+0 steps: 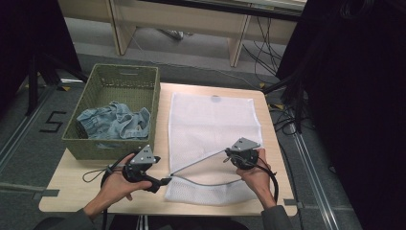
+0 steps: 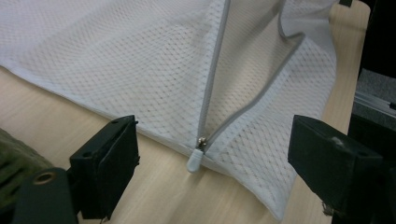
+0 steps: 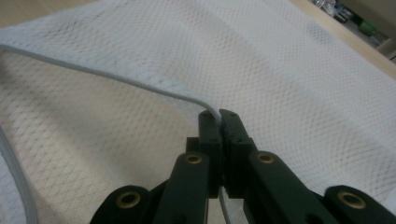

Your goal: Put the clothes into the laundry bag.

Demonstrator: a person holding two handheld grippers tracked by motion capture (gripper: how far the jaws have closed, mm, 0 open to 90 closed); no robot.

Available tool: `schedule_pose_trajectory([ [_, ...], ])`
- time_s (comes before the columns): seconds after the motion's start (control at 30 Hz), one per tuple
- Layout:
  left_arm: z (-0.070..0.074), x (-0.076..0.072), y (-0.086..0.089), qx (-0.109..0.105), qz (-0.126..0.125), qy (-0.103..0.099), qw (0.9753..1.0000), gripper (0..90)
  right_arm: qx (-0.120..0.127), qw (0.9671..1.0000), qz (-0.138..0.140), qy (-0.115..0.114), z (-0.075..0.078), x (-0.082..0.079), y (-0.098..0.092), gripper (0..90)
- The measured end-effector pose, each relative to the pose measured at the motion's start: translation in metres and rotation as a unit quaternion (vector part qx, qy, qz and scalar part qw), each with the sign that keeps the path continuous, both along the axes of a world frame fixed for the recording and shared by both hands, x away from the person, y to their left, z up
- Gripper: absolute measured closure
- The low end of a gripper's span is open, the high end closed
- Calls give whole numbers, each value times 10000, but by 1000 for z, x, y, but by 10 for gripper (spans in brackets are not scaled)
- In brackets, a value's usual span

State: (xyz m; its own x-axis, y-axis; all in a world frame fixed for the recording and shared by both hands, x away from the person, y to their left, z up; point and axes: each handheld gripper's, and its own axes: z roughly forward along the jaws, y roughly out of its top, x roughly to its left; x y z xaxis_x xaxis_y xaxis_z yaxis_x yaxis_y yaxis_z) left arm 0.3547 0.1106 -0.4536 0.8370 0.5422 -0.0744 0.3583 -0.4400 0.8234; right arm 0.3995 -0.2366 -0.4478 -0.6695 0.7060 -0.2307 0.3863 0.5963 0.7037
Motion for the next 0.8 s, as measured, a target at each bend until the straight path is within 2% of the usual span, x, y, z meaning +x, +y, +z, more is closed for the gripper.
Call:
schedule_pose_trajectory([
  [0.03, 3, 2, 2, -39, 47, -30, 10000, 155, -7, 9998, 123, -185, 6, 3, -1, 894],
  [0.07, 11, 6, 9, -99, 224, -149, 9996, 155, 40, 9998, 122, -181, 9, 3, -2, 893],
  [0.13, 16, 9, 14, -125, 284, -210, 9993, 153, 113, 9996, 111, -223, 14, 3, -3, 893],
  [0.17, 26, 15, 24, -217, 539, -297, 9979, 152, 153, 9995, 111, -243, 17, 3, -3, 894],
  [0.2, 26, 15, 24, -217, 539, -297, 9979, 151, 153, 9995, 111, -243, 17, 3, -3, 894],
  [0.27, 39, 22, 37, -248, 806, -380, 9957, 151, 194, 9993, 68, -305, 22, 4, -4, 894],
  [0.33, 53, 31, 52, -219, 1124, -491, 9922, 150, 189, 9990, 105, -403, 26, 6, -5, 894],
  [0.37, 59, 36, 60, -160, 1175, -524, 9916, 150, 238, 9991, 31, -361, 28, 5, -5, 894],
  [0.43, 68, 47, 73, 50, 1181, -474, 9919, 146, 273, 9989, -18, -385, 31, 5, -5, 894],
  [0.47, 72, 54, 79, 17, 1313, -488, 9901, 146, 261, 9988, 32, -405, 32, 6, -5, 894],
  [0.5, 74, 58, 84, 9, 1349, -492, 9896, 146, 245, 9985, -10, -491, 34, 6, -5, 894],
  [0.53, 77, 65, 91, 152, 1319, -491, 9899, 146, 251, 9983, -9, -521, 35, 6, -5, 894],
  [0.57, 77, 71, 95, 142, 1396, -386, 9894, 146, 242, 9983, 15, -535, 37, 7, -5, 894],
  [0.6, 74, 88, 107, 328, 1382, -230, 9896, 145, 239, 9982, 21, -554, 38, 7, -4, 893],
  [0.63, 74, 88, 107, 328, 1382, -230, 9896, 145, 239, 9982, 21, -554, 38, 7, -4, 893],
  [0.67, 71, 96, 112, 372, 1432, -55, 9890, 145, 259, 9980, 9, -570, 38, 7, -4, 894],
  [0.7, 69, 103, 117, 557, 1376, 119, 9889, 145, 280, 9979, -1, -583, 38, 7, -4, 893],
  [0.77, 61, 114, 119, 588, 1376, 384, 9880, 145, 280, 9977, -11, -621, 39, 7, -4, 893],
  [0.8, 56, 118, 116, 679, 1270, 512, 9882, 146, 309, 9977, 0, -597, 38, 8, -4, 891],
])
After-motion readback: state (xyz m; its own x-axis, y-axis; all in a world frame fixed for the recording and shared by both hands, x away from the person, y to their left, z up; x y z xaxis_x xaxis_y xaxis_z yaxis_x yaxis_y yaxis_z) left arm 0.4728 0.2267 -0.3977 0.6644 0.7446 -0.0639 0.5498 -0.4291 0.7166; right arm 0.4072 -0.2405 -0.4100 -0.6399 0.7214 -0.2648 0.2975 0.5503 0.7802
